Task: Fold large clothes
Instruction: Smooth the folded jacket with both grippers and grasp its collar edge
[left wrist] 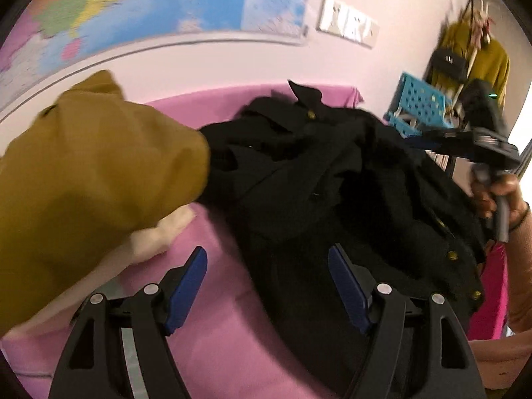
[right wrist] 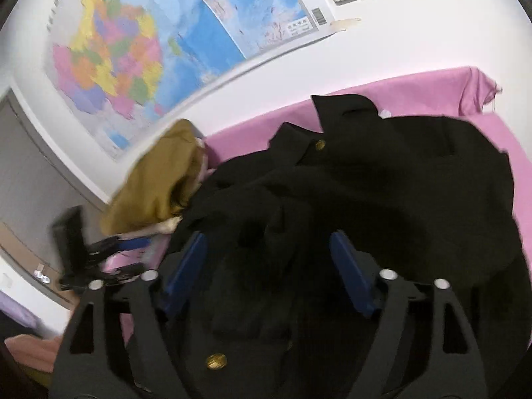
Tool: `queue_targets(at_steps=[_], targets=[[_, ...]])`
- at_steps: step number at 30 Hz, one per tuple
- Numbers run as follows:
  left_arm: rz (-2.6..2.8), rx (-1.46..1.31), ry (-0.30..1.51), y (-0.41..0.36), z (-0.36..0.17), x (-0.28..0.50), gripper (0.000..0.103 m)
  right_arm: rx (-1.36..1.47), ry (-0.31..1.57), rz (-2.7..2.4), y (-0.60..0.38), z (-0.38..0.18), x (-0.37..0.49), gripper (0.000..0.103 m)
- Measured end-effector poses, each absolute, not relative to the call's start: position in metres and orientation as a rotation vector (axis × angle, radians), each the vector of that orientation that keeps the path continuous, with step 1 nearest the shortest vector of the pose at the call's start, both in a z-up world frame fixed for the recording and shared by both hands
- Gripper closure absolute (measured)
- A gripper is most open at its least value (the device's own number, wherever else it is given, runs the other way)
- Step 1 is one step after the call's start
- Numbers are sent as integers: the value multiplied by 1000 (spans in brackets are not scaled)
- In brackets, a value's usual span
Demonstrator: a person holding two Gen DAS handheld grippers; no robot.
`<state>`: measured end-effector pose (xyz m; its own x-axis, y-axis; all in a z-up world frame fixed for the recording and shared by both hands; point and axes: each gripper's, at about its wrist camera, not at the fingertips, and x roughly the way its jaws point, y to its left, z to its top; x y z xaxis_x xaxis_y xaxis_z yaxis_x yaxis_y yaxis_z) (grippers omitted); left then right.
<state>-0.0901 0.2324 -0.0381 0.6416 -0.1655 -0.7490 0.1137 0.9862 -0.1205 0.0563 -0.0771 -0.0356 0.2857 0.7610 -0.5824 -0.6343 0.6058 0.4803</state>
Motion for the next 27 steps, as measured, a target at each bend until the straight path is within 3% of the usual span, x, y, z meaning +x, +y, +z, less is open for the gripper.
queue_targets(at_steps=[4,5,6,7,8,9,11,12,17,19,20,23,27], targets=[[-134,1,882,217,-53,-64,31,77,898,985,-63,-41,28,10],[-131,10,885,214,-57,-57,34,50,912,988,-60,-44,21,10],[-127,17,886,212,-59,-52,45,9,924,988,-54,-50,15,11],[-118,26,888,210,-61,-48,50,-43,931,984,-46,-57,11,12],[-99,38,886,209,-63,-45,59,-81,928,978,-39,-62,9,22],[-72,48,878,210,-63,-43,66,-96,931,985,-35,-65,10,48],[-52,31,859,214,-59,-43,74,-124,923,999,-34,-65,13,75],[-45,24,845,217,-55,-48,78,-138,873,994,-39,-53,15,79],[4,45,800,224,-43,-72,85,-217,627,864,-93,26,25,81],[-32,53,803,222,-48,-81,86,-256,547,804,-110,49,26,77],[-43,74,811,218,-53,-85,85,-320,516,790,-113,51,23,68],[-38,215,864,197,-73,-91,84,-478,628,724,-103,20,29,56],[-48,255,890,190,-82,-100,80,-485,768,701,-110,-27,40,53]])
